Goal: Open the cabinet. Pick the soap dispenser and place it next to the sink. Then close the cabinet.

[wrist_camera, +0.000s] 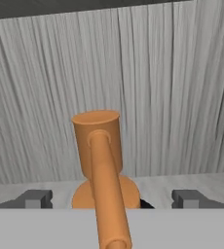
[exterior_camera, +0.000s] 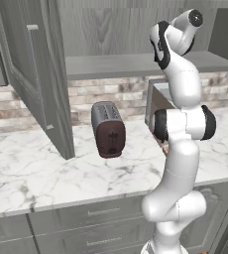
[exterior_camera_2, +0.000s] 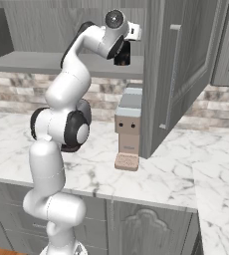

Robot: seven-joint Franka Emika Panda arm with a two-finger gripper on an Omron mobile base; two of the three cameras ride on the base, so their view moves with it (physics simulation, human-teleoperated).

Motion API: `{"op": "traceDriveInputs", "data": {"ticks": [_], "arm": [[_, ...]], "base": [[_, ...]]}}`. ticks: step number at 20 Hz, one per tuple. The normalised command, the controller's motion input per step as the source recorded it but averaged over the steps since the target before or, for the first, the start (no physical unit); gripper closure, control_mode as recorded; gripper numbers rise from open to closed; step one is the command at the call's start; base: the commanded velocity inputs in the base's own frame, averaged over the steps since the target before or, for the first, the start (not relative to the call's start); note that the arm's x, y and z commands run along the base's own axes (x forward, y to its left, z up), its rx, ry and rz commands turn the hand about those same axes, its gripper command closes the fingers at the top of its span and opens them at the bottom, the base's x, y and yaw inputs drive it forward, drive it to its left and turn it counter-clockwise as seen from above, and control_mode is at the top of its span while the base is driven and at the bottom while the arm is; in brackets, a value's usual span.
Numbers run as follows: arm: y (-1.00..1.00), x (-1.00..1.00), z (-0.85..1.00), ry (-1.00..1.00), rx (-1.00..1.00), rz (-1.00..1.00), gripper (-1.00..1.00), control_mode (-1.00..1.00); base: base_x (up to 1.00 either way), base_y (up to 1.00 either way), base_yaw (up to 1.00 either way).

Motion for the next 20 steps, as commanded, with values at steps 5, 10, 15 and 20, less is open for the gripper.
{"op": "traceDriveInputs", "data": {"ticks": [5,10,15,20], "arm": [[-0.01,0.0,0.0,-0.03,0.0,0.0,1.0,-1.0],[-0.05,-0.07,-0.01,-0.06,0.0,0.0,1.0,-1.0],[-0.04,-0.29,-0.06,-0.12,0.0,0.0,1.0,-1.0],[0.0,-0.61,-0.13,-0.17,0.0,0.0,1.0,-1.0]], "base": [[0.0,0.0,0.0],[0.0,0.0,0.0],[0.0,0.0,0.0],[0.0,0.0,0.0]]}}
